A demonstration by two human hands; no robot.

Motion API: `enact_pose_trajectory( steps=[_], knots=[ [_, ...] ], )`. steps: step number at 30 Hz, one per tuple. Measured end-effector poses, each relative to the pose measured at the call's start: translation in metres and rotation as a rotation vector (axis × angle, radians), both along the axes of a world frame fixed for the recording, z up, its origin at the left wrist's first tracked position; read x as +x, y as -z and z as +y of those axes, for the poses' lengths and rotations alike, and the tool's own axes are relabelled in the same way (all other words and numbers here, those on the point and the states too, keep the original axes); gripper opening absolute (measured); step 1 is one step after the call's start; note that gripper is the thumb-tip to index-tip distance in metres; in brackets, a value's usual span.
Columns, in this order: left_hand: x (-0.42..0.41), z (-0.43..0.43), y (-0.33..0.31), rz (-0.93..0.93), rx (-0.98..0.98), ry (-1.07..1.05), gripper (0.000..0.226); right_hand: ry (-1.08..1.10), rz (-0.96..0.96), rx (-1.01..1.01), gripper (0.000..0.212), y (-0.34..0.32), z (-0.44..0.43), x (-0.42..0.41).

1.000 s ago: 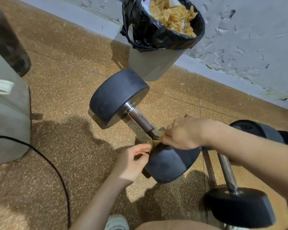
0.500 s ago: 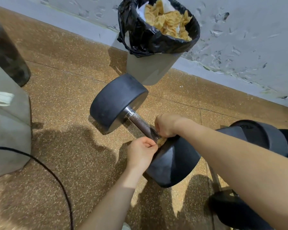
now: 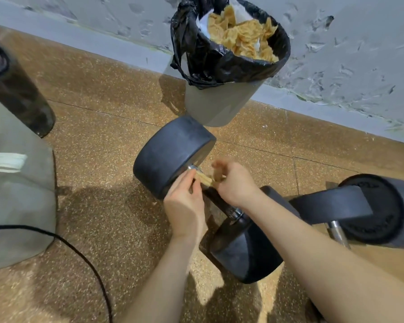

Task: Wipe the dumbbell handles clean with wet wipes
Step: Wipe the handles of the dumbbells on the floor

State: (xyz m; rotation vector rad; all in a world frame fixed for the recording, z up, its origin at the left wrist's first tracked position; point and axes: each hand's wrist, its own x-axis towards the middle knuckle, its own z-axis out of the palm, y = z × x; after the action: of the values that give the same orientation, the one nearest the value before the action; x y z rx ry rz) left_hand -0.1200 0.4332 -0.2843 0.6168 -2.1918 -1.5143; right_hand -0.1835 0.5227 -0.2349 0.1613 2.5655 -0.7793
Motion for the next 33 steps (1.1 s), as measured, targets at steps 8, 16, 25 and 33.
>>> enact_pose_trajectory(
  steps=[8,16,25,33],
  knots=[
    [0.005,-0.008,0.011,0.063,-0.249,0.360,0.059,0.036,0.037,-0.105,0.039,0.004,-0.035,-0.002],
    [0.022,-0.038,-0.019,-0.154,-0.145,0.371,0.059,0.194,0.151,-0.110,0.010,0.014,-0.037,-0.002],
    [-0.005,-0.079,-0.028,0.007,-0.794,0.322,0.057,-0.077,0.110,0.348,0.016,-0.008,-0.011,0.000],
    [0.007,-0.085,-0.019,0.022,-0.835,0.356,0.056,-0.168,0.255,0.259,0.021,-0.007,-0.043,0.015]
  ],
)
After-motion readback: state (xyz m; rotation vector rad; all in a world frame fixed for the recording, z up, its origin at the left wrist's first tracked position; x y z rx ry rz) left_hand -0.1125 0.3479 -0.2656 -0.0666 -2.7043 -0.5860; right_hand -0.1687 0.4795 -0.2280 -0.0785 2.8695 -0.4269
